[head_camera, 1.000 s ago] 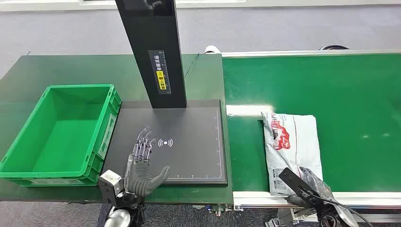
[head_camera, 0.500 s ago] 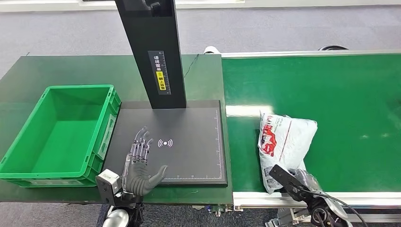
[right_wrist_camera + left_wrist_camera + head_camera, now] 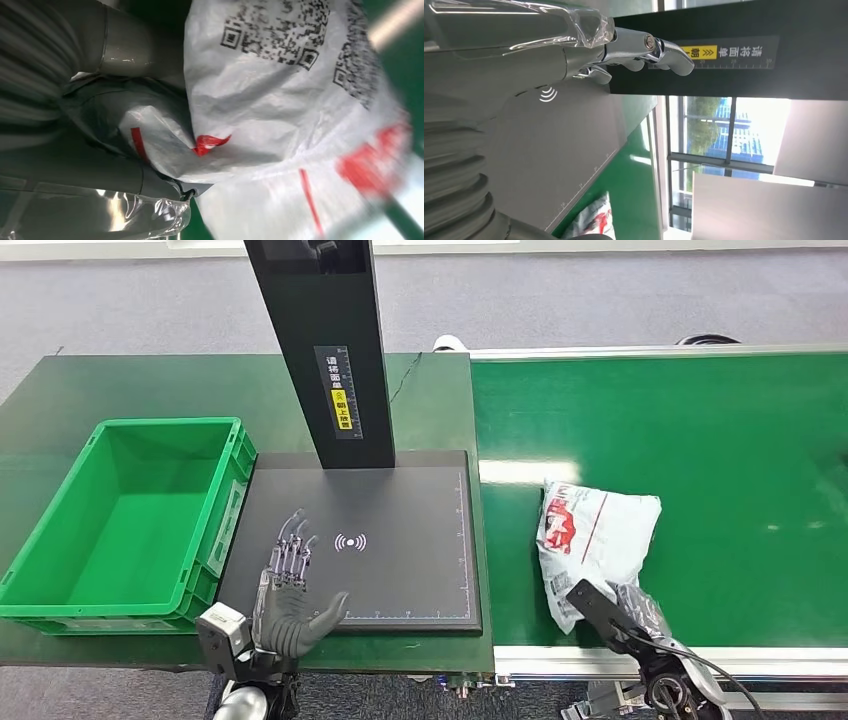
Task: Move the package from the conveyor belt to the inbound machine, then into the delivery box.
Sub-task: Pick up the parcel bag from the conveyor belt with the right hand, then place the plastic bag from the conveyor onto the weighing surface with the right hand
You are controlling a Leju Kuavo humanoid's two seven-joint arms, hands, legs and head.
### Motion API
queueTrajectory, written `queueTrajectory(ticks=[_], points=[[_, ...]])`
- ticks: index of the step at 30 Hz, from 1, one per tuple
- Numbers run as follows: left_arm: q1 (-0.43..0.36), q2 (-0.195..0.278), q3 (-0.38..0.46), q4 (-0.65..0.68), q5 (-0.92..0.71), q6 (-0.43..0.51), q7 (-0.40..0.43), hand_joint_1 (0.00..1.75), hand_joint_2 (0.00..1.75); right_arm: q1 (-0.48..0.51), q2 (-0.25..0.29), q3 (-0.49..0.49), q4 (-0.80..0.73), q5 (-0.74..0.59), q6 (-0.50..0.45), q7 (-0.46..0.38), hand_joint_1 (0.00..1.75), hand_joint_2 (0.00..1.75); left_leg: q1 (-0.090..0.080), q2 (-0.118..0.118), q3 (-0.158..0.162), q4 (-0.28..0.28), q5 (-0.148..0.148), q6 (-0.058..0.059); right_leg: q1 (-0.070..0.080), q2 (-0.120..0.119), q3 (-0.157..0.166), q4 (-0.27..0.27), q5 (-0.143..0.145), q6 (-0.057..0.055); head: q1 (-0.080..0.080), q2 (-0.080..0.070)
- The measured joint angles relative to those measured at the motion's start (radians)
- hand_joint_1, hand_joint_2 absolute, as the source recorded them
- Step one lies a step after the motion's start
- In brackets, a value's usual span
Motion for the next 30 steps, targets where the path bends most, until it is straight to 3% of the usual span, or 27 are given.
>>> queueTrajectory(ticks=[6,17,22,30], points=[[0.023,-0.002,0.003,-0.023,-0.003,-0.005,-0.017,0.00,1.75,0.009,0.086,-0.108,-0.153,-0.340,-0.162,-0.197,1.75,1.75,0.000,-0.002,-0.002,0.000,0.000,0.000,0.000,-0.002,-0.002,0.000,0.000,0.000,0.000,0.000],[-0.005,-0.006,-0.009,0.000,0.004,-0.011,-0.046,0.00,1.75,0.063,0.198,-0.191,-0.335,-0.664,-0.241,-0.402,1.75,1.75,0.000,-0.002,-0.004,0.000,0.000,0.000,0.000,-0.002,-0.004,0.000,0.000,0.000,0.000,0.000],[-0.021,-0.006,-0.018,0.015,0.004,-0.001,-0.067,0.00,1.75,0.084,0.226,-0.176,-0.389,-0.639,-0.314,-0.444,1.75,1.75,0.000,-0.001,-0.004,0.000,0.000,0.000,0.000,-0.001,-0.004,0.000,0.000,0.000,0.000,0.000],[-0.052,0.002,-0.046,0.025,0.000,0.007,-0.071,0.00,1.75,0.002,0.219,0.004,-0.329,-0.498,-0.377,-0.438,1.75,1.75,0.000,-0.001,-0.004,0.000,0.001,0.000,0.000,-0.001,-0.004,0.000,0.000,0.000,0.000,0.000]])
